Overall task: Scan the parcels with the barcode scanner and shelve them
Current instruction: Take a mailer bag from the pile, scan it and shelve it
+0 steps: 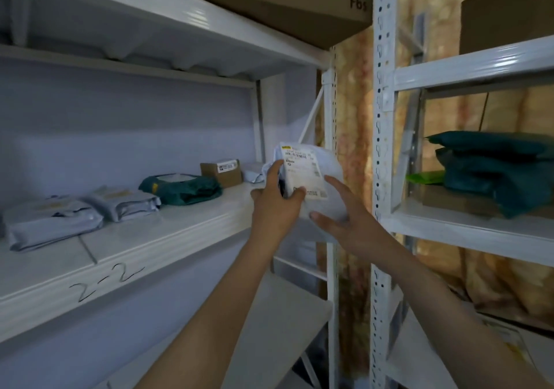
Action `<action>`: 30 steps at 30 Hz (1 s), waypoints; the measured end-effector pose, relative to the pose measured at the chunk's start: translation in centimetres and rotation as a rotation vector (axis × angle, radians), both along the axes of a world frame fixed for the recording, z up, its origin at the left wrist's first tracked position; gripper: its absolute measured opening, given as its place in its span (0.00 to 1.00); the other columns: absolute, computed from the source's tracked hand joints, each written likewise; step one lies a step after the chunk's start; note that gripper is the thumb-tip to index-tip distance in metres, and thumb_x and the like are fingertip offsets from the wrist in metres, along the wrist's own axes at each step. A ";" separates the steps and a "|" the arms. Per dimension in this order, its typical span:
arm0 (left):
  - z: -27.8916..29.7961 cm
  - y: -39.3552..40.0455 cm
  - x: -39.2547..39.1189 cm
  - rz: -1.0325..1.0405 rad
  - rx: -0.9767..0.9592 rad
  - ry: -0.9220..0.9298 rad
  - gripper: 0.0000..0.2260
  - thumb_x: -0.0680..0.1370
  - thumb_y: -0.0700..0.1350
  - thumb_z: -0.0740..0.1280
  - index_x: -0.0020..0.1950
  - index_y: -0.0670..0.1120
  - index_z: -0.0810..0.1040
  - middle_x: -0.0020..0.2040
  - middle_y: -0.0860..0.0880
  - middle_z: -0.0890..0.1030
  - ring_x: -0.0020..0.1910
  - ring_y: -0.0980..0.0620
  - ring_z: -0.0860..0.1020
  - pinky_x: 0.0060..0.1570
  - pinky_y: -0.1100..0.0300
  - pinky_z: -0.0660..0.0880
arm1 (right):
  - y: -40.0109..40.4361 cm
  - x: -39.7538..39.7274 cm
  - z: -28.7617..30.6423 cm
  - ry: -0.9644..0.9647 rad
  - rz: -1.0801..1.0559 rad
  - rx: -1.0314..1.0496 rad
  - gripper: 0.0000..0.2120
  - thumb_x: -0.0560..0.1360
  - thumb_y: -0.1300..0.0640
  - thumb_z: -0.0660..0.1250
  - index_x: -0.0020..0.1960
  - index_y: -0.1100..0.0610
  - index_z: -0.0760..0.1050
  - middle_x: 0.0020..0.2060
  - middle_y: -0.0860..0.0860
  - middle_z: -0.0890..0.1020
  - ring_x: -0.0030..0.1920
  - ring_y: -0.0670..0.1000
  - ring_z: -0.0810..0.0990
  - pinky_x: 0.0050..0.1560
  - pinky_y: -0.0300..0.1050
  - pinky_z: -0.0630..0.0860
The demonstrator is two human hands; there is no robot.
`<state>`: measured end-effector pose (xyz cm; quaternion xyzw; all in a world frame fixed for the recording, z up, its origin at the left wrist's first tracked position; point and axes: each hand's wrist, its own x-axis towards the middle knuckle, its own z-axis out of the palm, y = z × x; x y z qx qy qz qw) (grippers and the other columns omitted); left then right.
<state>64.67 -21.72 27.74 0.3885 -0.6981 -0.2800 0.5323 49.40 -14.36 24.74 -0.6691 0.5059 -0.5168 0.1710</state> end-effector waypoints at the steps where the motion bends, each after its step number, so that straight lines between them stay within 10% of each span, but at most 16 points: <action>1: 0.7 -1.4 -0.7 0.002 -0.008 0.000 0.31 0.75 0.52 0.68 0.74 0.64 0.57 0.69 0.46 0.70 0.65 0.44 0.72 0.61 0.46 0.74 | -1.5 -0.8 0.6 0.057 0.004 -0.004 0.37 0.73 0.42 0.71 0.76 0.38 0.55 0.61 0.27 0.65 0.59 0.30 0.69 0.52 0.21 0.69; 5: 4.2 -7.8 -3.4 0.001 0.015 -0.057 0.30 0.78 0.53 0.65 0.76 0.62 0.53 0.72 0.44 0.68 0.64 0.42 0.72 0.63 0.46 0.73 | -10.0 -4.0 3.6 0.261 -0.111 -0.027 0.51 0.56 0.28 0.75 0.73 0.30 0.56 0.69 0.49 0.69 0.65 0.51 0.73 0.65 0.48 0.75; 10: 9.6 -16.3 -5.7 -0.035 0.096 -0.129 0.34 0.78 0.54 0.65 0.79 0.56 0.49 0.75 0.45 0.64 0.69 0.41 0.69 0.67 0.47 0.70 | -20.3 -6.7 8.8 0.266 -0.119 -0.090 0.46 0.63 0.46 0.81 0.76 0.43 0.63 0.71 0.48 0.72 0.66 0.49 0.74 0.59 0.37 0.69; 19: 10.5 -29.6 -8.4 0.080 0.174 -0.017 0.32 0.64 0.53 0.66 0.68 0.50 0.70 0.64 0.45 0.77 0.59 0.42 0.77 0.57 0.45 0.78 | -34.4 -12.1 14.1 0.638 -0.257 -0.060 0.47 0.60 0.44 0.81 0.75 0.40 0.64 0.70 0.56 0.69 0.66 0.57 0.72 0.62 0.44 0.69; 24: 9.8 -31.9 -10.8 0.151 0.201 -0.167 0.17 0.76 0.43 0.62 0.64 0.41 0.74 0.58 0.39 0.79 0.57 0.38 0.78 0.48 0.56 0.74 | -39.6 -12.2 15.3 0.796 -0.299 -0.085 0.40 0.63 0.53 0.81 0.73 0.46 0.70 0.72 0.57 0.66 0.70 0.57 0.69 0.71 0.47 0.66; 30: 8.7 -34.2 -12.5 0.234 0.176 -0.313 0.18 0.70 0.44 0.63 0.55 0.35 0.77 0.57 0.35 0.78 0.59 0.38 0.77 0.57 0.49 0.74 | -44.9 -11.5 14.6 0.765 -0.244 -0.033 0.32 0.68 0.61 0.76 0.70 0.47 0.74 0.70 0.55 0.69 0.66 0.57 0.73 0.67 0.44 0.68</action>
